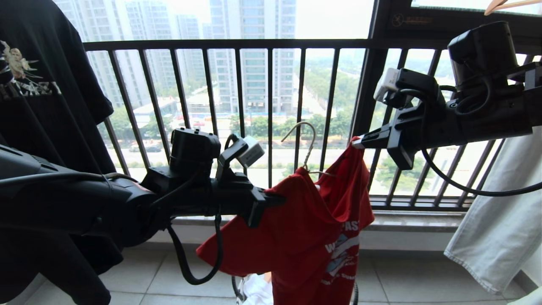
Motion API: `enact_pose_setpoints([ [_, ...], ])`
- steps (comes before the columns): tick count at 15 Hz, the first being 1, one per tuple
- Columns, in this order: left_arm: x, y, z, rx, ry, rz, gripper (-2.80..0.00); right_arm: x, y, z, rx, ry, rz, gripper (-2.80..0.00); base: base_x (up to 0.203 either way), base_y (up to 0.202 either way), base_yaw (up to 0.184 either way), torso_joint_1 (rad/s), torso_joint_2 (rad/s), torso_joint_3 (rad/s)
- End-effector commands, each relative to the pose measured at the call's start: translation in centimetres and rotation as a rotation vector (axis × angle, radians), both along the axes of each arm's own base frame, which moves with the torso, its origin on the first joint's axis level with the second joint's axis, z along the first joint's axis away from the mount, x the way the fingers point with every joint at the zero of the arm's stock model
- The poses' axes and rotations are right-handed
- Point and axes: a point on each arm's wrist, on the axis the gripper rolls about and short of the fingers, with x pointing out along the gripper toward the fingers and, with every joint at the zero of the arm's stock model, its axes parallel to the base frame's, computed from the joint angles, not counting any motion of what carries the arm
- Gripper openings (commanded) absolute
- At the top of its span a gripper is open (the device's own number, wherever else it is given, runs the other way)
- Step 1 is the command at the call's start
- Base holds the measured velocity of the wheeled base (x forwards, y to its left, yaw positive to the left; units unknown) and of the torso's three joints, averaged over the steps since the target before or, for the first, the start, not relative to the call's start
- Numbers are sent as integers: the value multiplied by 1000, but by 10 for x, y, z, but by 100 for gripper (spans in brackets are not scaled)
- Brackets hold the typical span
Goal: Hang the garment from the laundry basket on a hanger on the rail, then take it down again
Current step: Hang the clothes on the clothes rack
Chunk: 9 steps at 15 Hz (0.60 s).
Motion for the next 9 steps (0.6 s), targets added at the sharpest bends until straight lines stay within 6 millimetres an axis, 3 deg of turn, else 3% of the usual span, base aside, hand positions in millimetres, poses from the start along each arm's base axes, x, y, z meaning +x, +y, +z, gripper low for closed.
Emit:
enact_pose_setpoints([
  [1, 5, 0, 0, 0, -5, 19, -280, -9, 6, 7, 7, -23, 31, -280, 0, 0, 0, 0, 0, 0],
  [5, 5, -5, -5, -13, 24, 4, -280, -16, 14, 12, 15, -41, 65, -280, 0, 0, 0, 0, 0, 0],
  [9, 10, -19, 1, -148, -54, 85, -280, -18, 17, 13, 18, -43, 76, -280, 0, 0, 0, 0, 0, 0],
])
